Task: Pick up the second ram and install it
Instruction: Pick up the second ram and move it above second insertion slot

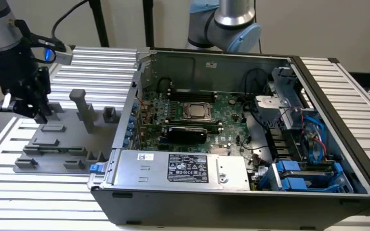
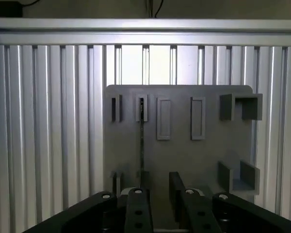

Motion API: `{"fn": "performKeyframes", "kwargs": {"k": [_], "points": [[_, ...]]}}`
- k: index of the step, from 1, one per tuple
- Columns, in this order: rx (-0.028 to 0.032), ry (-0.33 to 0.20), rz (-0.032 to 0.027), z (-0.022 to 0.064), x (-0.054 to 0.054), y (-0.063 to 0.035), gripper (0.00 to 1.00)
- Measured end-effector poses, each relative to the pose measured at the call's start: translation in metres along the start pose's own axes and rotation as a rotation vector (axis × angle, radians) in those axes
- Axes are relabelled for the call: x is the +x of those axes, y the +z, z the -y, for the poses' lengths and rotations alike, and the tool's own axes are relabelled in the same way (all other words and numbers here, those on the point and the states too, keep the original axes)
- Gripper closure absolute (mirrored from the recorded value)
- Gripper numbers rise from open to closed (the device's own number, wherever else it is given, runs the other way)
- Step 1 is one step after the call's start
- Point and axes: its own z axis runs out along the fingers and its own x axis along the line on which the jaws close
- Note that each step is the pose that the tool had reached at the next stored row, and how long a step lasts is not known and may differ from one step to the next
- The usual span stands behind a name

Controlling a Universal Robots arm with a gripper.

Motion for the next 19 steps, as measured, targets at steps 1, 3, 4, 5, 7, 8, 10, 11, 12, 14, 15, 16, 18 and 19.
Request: {"fn": "performKeyframes", "kwargs": {"k": [1, 3, 4, 5, 7, 8, 10, 11, 12, 14, 15, 16, 18, 19], "points": [[0.0002, -0.001, 0.0000, -0.0001, 0.000, 0.0017, 0.00], [0.0003, -0.001, -0.0001, -0.0002, 0.000, 0.0052, 0.00], [0.0004, -0.002, -0.0001, -0.0003, 0.000, 0.0071, 0.00], [0.0004, -0.002, -0.0002, -0.0003, 0.001, 0.0089, 0.00], [0.0004, -0.002, -0.0001, -0.0003, 0.001, 0.0126, 0.00], [0.0004, -0.003, -0.0001, -0.0003, 0.002, 0.0144, 0.00], [0.0004, -0.003, -0.0001, -0.0002, 0.003, 0.0180, 0.00], [0.0003, -0.003, -0.0001, -0.0002, 0.004, 0.0199, 0.00], [0.0004, -0.003, -0.0001, -0.0002, 0.005, 0.0217, 0.00], [0.0002, -0.003, -0.0002, -0.0002, 0.006, 0.0252, 0.00], [0.0003, -0.004, -0.0002, -0.0002, 0.007, 0.0271, 0.00], [0.0003, -0.004, -0.0002, -0.0001, 0.008, 0.0289, 0.00], [0.0004, -0.004, -0.0001, -0.0001, 0.010, 0.0326, 0.00], [0.0003, -0.004, -0.0002, -0.0001, 0.011, 0.0343, 0.00]]}}
